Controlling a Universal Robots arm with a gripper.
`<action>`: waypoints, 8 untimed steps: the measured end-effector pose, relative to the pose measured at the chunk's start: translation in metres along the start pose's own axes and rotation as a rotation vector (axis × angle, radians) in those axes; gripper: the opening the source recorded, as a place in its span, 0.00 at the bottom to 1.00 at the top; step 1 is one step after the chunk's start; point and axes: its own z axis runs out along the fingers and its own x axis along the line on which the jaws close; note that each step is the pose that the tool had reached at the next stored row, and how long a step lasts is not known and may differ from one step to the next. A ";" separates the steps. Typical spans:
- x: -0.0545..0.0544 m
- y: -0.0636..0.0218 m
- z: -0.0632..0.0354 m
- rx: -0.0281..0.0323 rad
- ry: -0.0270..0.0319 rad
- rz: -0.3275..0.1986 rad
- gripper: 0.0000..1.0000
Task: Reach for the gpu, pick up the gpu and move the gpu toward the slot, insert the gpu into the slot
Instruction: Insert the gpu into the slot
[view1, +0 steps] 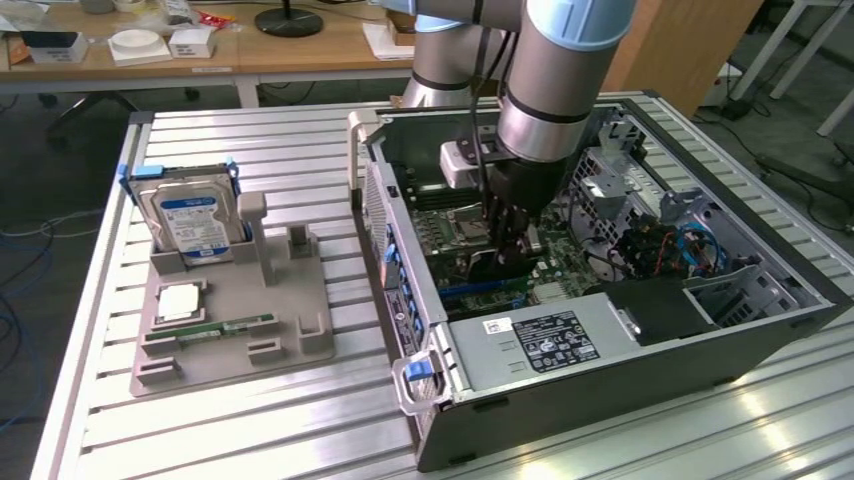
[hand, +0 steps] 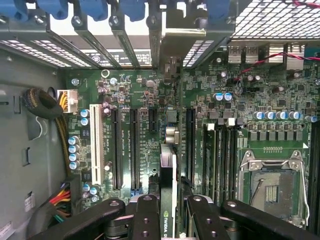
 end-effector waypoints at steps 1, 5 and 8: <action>0.000 0.0004 0.0002 0.0000 0.0000 0.000 0.26; 0.000 0.0026 0.0009 0.0000 0.0001 0.000 0.26; 0.000 0.0026 0.0020 0.0000 0.0000 0.000 0.26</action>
